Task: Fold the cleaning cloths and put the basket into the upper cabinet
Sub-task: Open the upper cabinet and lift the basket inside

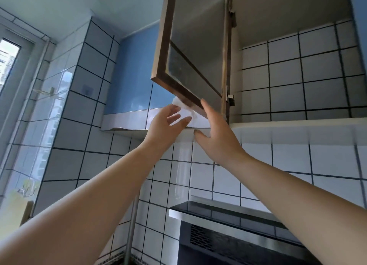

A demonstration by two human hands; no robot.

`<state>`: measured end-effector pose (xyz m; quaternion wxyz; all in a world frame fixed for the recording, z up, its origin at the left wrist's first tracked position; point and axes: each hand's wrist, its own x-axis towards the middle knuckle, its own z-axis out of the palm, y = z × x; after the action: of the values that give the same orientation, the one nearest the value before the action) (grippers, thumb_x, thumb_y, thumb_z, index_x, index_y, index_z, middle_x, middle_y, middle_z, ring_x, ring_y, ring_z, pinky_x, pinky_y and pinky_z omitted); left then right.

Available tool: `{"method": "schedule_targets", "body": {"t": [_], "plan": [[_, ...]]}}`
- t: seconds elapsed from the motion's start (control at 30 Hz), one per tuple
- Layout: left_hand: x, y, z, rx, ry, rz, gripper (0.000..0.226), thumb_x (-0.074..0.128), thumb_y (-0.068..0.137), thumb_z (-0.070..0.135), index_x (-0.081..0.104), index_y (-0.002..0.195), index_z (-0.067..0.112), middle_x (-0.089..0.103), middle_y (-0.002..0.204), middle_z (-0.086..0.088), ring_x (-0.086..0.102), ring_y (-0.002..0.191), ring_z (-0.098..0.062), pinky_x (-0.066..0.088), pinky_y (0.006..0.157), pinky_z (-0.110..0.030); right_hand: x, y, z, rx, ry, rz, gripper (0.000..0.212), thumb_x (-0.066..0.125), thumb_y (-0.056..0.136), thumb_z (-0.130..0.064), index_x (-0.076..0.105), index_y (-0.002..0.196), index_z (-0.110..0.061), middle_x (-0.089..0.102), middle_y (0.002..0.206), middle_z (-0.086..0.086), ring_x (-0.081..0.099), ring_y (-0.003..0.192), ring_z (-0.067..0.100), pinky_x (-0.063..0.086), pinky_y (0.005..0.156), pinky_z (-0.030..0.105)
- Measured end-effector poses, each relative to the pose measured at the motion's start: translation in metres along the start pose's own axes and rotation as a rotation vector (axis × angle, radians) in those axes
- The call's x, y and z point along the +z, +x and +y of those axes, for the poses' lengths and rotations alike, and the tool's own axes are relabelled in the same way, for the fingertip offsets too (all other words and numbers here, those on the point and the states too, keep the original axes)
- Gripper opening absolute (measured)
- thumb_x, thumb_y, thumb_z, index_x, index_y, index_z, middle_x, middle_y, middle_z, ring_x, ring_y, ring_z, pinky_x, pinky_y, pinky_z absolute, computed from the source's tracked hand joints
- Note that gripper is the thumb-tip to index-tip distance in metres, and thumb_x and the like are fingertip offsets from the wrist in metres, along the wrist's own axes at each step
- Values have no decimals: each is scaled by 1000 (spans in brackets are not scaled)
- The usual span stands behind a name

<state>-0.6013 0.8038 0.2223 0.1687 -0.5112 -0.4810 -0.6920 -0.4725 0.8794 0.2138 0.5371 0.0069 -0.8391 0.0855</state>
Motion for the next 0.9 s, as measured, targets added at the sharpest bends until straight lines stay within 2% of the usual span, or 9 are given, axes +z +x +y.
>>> {"method": "schedule_targets", "body": {"t": [0.07, 0.2, 0.4, 0.47, 0.7, 0.83, 0.9], "plan": [[-8, -19, 5, -53, -35, -14, 46, 64, 87, 12, 46, 130, 16, 54, 126, 3, 55, 115, -12, 46, 97, -30, -10, -10, -2, 32, 9, -5, 66, 53, 93, -18, 17, 148, -27, 24, 153, -7, 22, 140, 7, 18, 99, 14], [-23, -66, 13, -124, 9, -18, 46, 63, 87, 8, 47, 127, 22, 58, 119, 5, 57, 109, -10, 45, 79, -15, -24, -46, -5, 89, 87, -59, 63, 53, 94, -20, 21, 147, -28, 27, 151, -6, 24, 139, 7, 19, 101, 16], [-28, -156, 36, -277, 134, -108, 51, 66, 85, 16, 48, 132, 20, 58, 122, 7, 57, 110, -5, 45, 81, -14, -38, -116, -12, 232, 176, -191, 57, 52, 94, -26, 26, 144, -32, 28, 151, -4, 24, 139, 10, 20, 101, 21], [-27, -193, 49, -338, 161, -110, 52, 67, 84, 19, 47, 132, 22, 58, 123, 10, 57, 111, -4, 46, 86, -18, -45, -144, -20, 262, 226, -220, 56, 52, 94, -26, 27, 144, -31, 28, 151, -4, 24, 140, 11, 20, 102, 22], [-26, -322, 104, -554, 124, -27, 42, 69, 83, 17, 54, 122, 25, 62, 120, 6, 60, 109, -8, 48, 95, -29, -70, -247, -53, 348, 401, -346, 53, 56, 91, -24, 36, 140, -27, 35, 147, -3, 28, 139, 11, 25, 106, 26], [-29, -391, 137, -640, 128, 64, 36, 68, 83, 13, 55, 114, 27, 62, 121, 0, 61, 108, -12, 49, 90, -27, -77, -302, -77, 384, 495, -449, 54, 58, 90, -25, 37, 139, -29, 38, 145, -2, 31, 137, 11, 25, 102, 23], [-34, -421, 155, -681, 148, 111, 38, 68, 83, 11, 55, 117, 24, 62, 121, -1, 62, 106, -13, 49, 89, -27, -77, -326, -95, 394, 542, -492, 53, 58, 90, -23, 38, 139, -27, 39, 144, -1, 32, 137, 12, 26, 101, 23]]}}
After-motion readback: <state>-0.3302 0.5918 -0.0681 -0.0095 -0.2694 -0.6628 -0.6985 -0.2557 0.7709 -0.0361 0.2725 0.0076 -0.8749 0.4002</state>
